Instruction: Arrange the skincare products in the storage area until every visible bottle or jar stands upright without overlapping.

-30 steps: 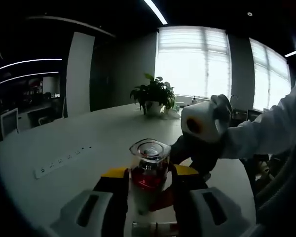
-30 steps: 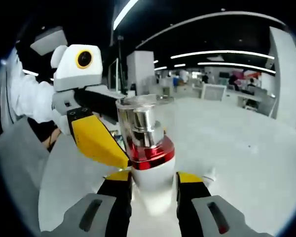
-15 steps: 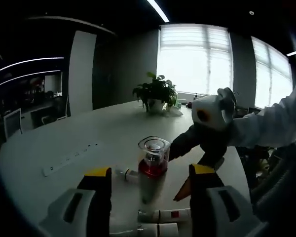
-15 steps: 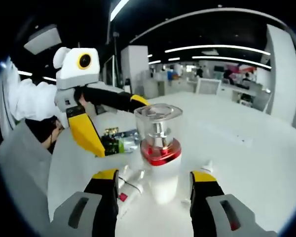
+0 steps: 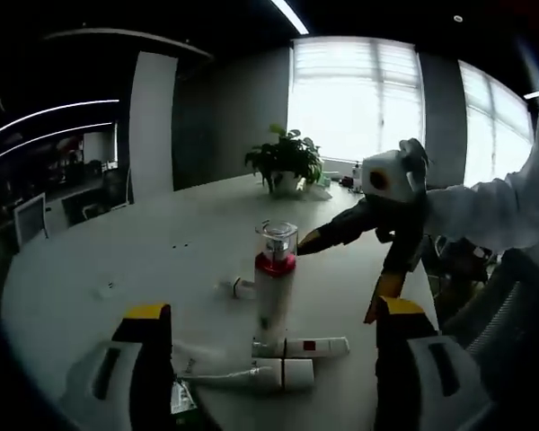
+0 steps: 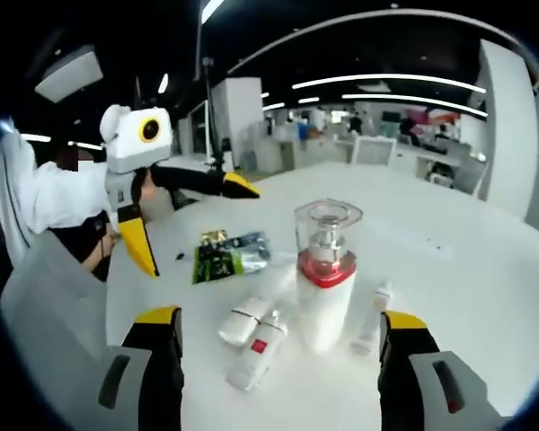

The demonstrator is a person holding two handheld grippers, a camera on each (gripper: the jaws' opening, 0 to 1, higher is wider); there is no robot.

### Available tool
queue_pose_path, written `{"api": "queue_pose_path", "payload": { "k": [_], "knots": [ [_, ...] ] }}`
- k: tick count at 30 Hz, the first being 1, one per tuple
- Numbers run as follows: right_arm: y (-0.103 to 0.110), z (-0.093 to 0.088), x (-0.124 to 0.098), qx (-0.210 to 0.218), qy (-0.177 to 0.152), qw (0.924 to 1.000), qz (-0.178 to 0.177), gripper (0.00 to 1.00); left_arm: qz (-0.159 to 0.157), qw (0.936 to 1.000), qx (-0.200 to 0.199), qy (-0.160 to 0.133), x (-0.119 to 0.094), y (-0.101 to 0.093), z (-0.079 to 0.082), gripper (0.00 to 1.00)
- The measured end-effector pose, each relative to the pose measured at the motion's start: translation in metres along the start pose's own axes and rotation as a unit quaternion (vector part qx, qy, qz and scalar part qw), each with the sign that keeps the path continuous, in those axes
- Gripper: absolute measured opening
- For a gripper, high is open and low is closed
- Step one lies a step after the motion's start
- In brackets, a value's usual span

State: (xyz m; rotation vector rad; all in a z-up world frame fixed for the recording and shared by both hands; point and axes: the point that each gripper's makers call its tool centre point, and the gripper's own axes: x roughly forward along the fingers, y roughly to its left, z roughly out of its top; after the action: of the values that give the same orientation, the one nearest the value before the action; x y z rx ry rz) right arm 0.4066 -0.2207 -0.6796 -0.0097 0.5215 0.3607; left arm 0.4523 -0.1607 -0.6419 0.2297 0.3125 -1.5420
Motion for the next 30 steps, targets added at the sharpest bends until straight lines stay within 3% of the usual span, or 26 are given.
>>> {"api": "queue_pose_path", "payload": {
  "k": [4, 22, 30],
  "knots": [
    [0.014, 0.002, -0.004, 0.002, 0.001, 1.0000, 0.005, 0.99, 0.012, 0.9999, -0.008, 0.001, -0.017, 0.008, -0.006, 0.97],
    [0.046, 0.007, -0.025, -0.008, 0.007, 0.9997, -0.021, 1.00, 0.046, 0.9985, -0.021, 0.019, -0.087, 0.012, -0.024, 0.99],
    [0.056, 0.008, -0.032, -0.011, 0.005, 0.9995, -0.030, 1.00, 0.068, 0.9968, -0.029, 0.031, -0.120, 0.013, -0.040, 0.99]
  ]
}}
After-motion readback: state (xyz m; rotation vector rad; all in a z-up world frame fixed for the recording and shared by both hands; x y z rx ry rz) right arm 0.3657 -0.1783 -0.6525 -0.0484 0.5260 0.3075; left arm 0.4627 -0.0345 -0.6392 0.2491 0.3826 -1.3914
